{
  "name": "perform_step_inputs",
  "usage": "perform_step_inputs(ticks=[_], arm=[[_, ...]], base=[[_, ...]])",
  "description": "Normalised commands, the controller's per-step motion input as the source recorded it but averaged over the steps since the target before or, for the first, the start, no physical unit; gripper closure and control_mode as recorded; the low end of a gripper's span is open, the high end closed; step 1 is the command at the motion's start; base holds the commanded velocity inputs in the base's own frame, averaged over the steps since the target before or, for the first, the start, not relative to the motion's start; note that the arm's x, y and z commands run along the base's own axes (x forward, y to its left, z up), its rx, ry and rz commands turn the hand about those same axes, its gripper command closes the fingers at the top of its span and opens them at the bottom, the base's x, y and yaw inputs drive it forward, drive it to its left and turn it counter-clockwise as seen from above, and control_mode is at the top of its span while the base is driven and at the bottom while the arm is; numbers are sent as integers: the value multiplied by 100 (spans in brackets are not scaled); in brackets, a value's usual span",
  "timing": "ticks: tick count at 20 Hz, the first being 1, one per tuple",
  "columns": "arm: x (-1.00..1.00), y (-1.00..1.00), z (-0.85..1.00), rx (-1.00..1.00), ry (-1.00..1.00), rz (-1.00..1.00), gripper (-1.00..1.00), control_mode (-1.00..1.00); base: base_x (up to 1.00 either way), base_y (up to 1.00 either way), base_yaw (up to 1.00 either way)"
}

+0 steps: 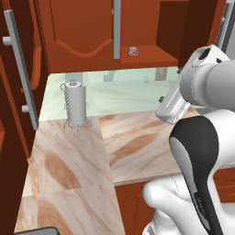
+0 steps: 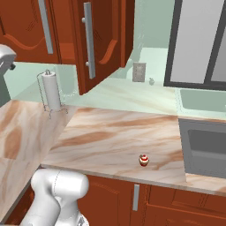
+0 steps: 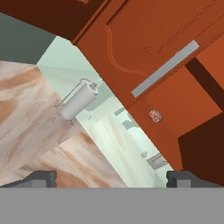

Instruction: Open the cabinet. Pick the bar soap and place it next to the sink. Then close the cabinet.

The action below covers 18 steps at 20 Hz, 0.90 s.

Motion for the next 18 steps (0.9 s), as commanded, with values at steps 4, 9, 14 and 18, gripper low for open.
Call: perform_step_inputs(ticks=[4,9,14,18], arm=[[18,-8,0,-2,-1,-6,-100,-100],[27,-2,-1,-4,-12,-2,-100,-100],[52,0,-5,-7,-14,0,-100,-100],[50,0,-14,-7,-11,0,-100,-100]], base=[[0,0,0],[0,0,0],[0,0,0],[0,0,0]])
